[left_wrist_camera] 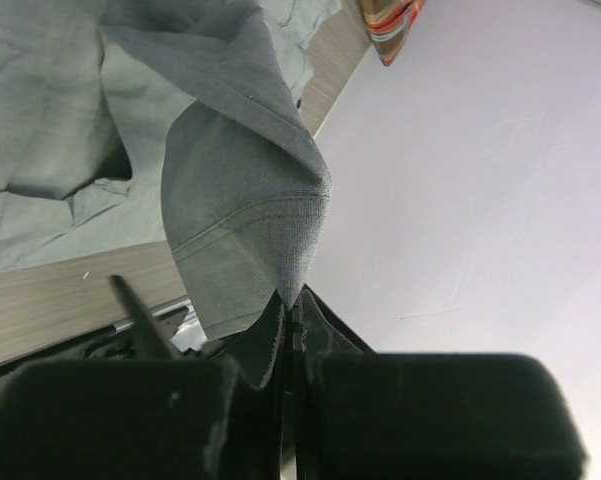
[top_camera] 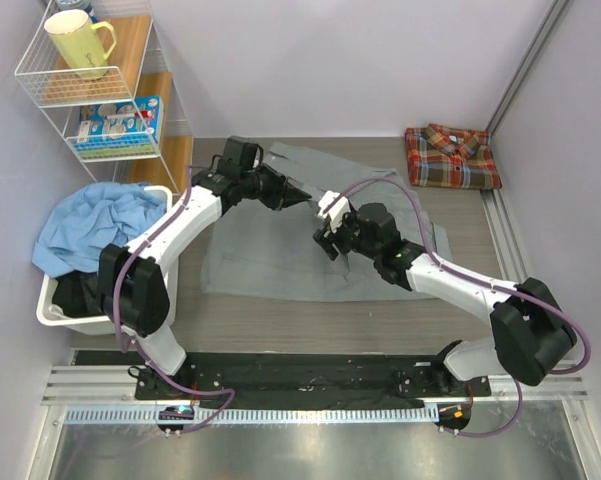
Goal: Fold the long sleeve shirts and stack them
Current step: Fold the shirt
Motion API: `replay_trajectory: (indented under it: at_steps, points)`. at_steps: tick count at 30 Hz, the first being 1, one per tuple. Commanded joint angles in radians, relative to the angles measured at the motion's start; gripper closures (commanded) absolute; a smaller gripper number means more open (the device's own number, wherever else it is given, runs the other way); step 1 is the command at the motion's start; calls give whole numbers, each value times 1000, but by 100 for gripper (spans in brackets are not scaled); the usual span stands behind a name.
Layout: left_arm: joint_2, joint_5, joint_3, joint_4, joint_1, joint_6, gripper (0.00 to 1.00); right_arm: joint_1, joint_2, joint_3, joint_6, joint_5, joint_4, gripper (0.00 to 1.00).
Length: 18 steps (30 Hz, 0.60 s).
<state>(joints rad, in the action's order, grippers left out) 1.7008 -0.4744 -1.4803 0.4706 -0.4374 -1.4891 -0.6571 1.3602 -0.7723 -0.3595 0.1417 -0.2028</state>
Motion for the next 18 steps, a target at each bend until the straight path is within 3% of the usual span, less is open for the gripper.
replay_trajectory:
  at_steps: [1, 3, 4, 6, 10, 14, 18]
  points:
    - [-44, -39, 34, -38, -1, -22, 100, 2, -9, -82, 68, -105, -184, 39]
    - [-49, -47, 58, -36, -3, -19, 100, 4, -12, -91, 74, -108, -193, 87]
    - [-55, -52, 69, -43, -1, -19, 100, 5, -15, -94, 85, -125, -198, 99]
    - [-61, -55, 95, -53, 3, -11, 100, 19, -35, -97, 86, -119, -193, 99]
    - [-102, -69, 133, -108, 31, 45, 90, 106, -85, -105, 57, 65, -109, 99]
    - [-131, -205, 131, -201, 136, 272, 42, 191, -78, -221, -4, 330, 153, 99]
    - [-188, -286, 48, -103, 206, 683, 24, 220, -47, -311, -58, 484, 330, 99]
